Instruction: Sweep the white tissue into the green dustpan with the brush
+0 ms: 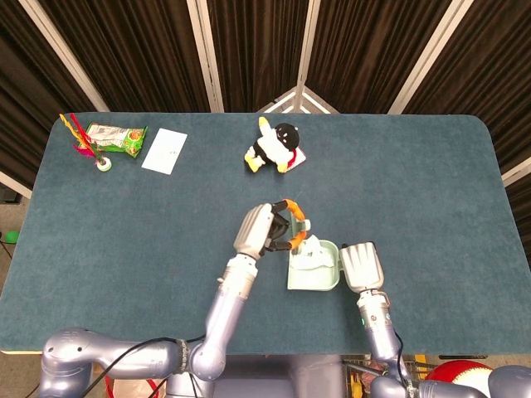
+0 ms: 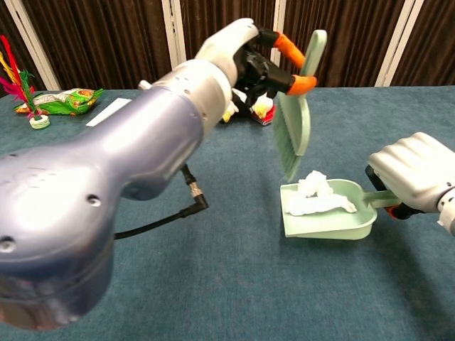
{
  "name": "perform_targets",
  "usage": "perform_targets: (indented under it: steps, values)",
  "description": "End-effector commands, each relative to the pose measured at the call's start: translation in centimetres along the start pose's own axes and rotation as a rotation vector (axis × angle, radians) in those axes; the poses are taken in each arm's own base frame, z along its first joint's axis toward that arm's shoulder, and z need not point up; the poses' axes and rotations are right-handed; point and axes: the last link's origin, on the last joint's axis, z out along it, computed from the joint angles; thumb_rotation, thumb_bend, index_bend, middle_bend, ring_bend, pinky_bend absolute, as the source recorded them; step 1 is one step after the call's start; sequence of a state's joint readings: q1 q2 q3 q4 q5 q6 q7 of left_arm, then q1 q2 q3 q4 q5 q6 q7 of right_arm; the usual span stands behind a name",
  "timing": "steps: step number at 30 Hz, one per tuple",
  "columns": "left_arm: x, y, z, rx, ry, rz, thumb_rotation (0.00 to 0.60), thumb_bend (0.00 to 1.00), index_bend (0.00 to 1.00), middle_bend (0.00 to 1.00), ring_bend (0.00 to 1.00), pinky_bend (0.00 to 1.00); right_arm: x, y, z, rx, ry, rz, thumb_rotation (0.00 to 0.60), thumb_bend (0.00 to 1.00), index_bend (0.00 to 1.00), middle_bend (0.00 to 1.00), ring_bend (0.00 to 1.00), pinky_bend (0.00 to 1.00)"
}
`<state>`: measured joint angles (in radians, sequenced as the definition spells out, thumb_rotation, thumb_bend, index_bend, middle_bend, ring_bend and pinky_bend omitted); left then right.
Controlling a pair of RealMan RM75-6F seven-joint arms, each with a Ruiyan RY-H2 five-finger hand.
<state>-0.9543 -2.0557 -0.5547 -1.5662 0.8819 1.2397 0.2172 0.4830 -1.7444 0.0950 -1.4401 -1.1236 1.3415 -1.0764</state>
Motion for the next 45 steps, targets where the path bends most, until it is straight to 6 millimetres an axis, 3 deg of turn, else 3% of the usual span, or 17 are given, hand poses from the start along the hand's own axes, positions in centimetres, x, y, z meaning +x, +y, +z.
perform_targets:
  steps: [1,11,18,24,29,39,45]
  values:
    - [0.7,-0.6,-0.3,0.01,0.002,-0.001,0.6,0.47,0.79,1.0,0.85,0.82,0.2,0.1,0.0,-0.005,0.006,0.012,0.6,0.55,0.78,0.87,0.86,0.74]
    - [4.1,-1.5,-0.7,0.015,0.061,-0.003,0.6,0.47,0.79,1.0,0.85,0.82,0.4,0.6,0.3,-0.029,0.062,0.029,0.6,0.55,0.78,0.87,0.86,0.74]
    - [8.7,-2.4,-1.3,0.019,0.133,0.043,0.6,0.47,0.79,1.0,0.85,0.82,0.2,0.5,0.3,-0.046,0.073,0.048,0.6,0.55,0.78,0.87,0.86,0.74]
    - [12.4,-3.7,-1.9,0.042,0.187,0.063,0.6,0.47,0.79,1.0,0.85,0.82,0.3,-0.1,0.3,-0.088,0.045,0.164,0.6,0.55,0.78,0.87,0.86,0.74]
    - [13.5,-4.1,-2.1,0.049,0.195,0.072,0.6,0.47,0.79,1.0,0.85,0.82,0.7,-0.3,0.5,-0.097,0.05,0.185,0.6,0.55,0.78,0.87,0.86,0.74]
    - [13.5,-4.2,-2.2,0.045,0.188,0.071,0.6,0.47,0.79,1.0,0.85,0.82,1.0,-0.1,0.9,-0.12,0.05,0.235,0.6,0.55,0.78,0.87,0.86,0.74]
    - [13.1,-4.2,-2.1,0.044,0.182,0.08,0.6,0.47,0.79,1.0,0.85,0.82,1.6,-0.1,1.0,-0.175,-0.008,0.417,0.6,0.55,0.78,0.87,0.86,0.74]
